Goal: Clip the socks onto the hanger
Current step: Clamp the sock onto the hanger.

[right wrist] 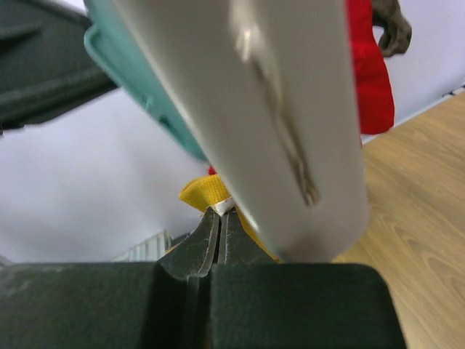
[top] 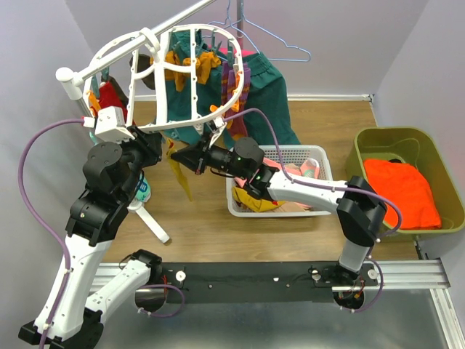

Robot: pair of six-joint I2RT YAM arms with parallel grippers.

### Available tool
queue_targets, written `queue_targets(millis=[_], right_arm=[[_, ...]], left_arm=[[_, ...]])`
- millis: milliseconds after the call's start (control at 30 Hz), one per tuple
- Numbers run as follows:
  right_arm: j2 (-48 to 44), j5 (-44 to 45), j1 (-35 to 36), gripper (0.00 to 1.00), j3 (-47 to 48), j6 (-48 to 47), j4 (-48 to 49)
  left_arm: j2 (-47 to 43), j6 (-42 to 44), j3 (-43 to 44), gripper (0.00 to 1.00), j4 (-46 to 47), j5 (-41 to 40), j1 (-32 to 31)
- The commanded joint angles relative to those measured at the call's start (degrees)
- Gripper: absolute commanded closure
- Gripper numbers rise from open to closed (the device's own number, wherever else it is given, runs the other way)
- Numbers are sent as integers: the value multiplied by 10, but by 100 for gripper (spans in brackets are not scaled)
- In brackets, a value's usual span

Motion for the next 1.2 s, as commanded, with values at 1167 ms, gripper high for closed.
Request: queue_targets(millis=[1167], right_arm=[[16, 10, 6, 98, 43, 45, 69]], left_arm=[[-7, 6, -10, 100, -24, 22, 4]])
